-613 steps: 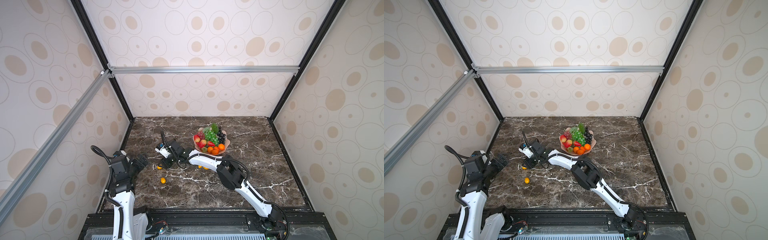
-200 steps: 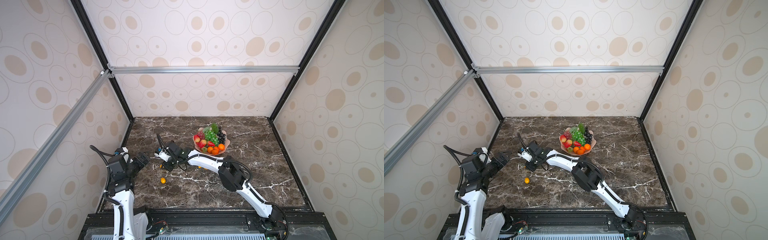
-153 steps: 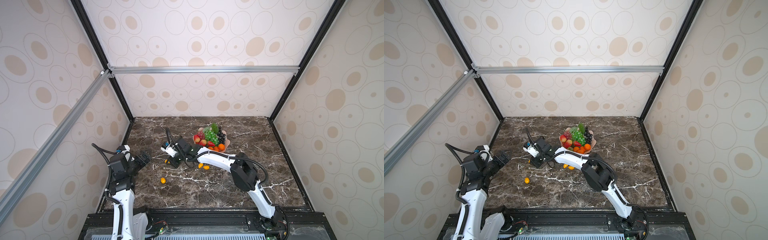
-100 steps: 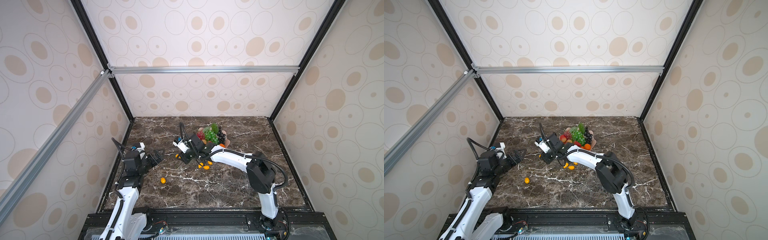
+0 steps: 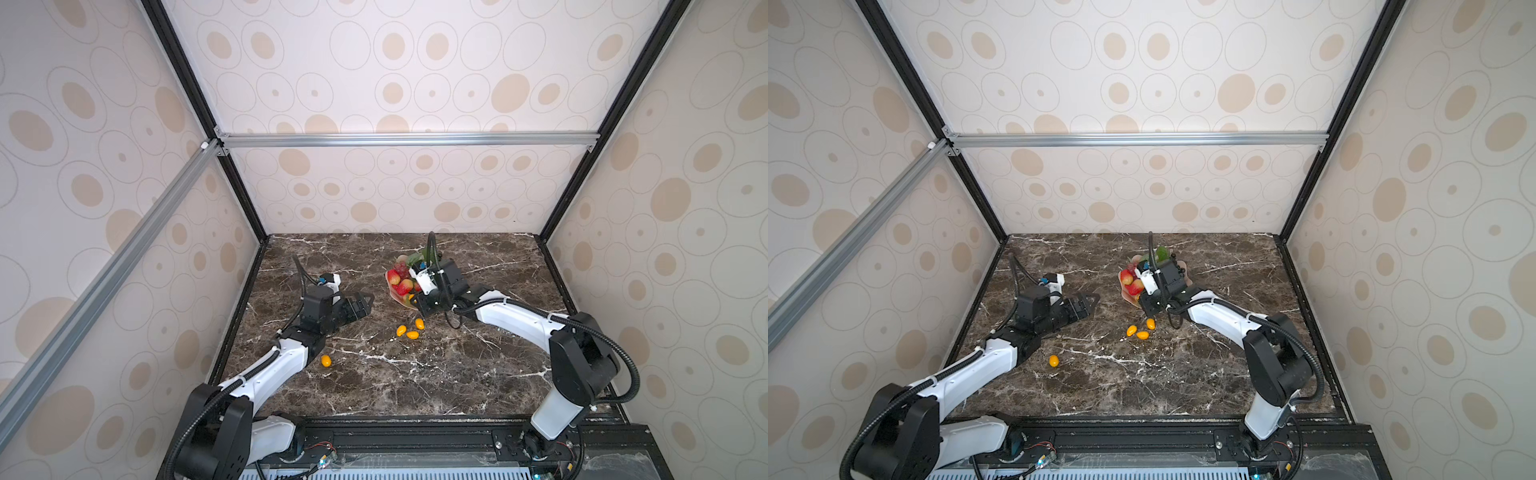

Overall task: Place and organize the fake fruits in the fruit bowl
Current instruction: 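Carry the yellow fruit over the bowl while the left gripper approaches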

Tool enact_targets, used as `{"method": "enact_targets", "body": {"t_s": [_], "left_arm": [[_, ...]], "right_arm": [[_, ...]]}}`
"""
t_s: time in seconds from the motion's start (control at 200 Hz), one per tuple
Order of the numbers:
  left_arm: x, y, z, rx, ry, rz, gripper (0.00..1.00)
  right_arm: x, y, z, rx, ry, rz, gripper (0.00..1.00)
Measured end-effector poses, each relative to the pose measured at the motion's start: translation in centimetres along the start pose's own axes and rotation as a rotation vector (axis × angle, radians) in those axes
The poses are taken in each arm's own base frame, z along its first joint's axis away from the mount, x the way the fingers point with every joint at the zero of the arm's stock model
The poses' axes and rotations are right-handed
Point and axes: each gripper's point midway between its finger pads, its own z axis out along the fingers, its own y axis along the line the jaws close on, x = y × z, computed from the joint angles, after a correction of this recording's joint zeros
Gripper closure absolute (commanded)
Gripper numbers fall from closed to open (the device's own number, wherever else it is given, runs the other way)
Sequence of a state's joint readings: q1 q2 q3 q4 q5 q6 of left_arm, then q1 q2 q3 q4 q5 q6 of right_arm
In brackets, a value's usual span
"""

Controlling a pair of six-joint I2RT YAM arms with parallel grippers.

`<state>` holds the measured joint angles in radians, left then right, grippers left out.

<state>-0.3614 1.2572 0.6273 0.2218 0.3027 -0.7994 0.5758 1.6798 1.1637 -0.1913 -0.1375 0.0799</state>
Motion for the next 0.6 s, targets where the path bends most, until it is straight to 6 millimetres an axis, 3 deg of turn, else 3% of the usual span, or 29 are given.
{"method": "enact_targets", "body": {"t_s": [0.275, 0.47, 0.6], "left_arm": [[1.2, -3.7, 3.5, 0.023, 0.04, 0.069, 0.02], [1.5, -5.5, 5.8, 0.029, 0.059, 0.114, 0.02], [2.0, -6.4, 6.8, 0.033, 0.076, 0.136, 0.02]], "right_arm": [[-0.3, -7.7, -1.7, 0.146, -0.015, 0.152, 0.77], [-2.4, -9.4, -1.4, 0.169, -0.023, 0.185, 0.77], [-2.5, -9.6, -0.3, 0.16, 0.007, 0.19, 0.77]]}}
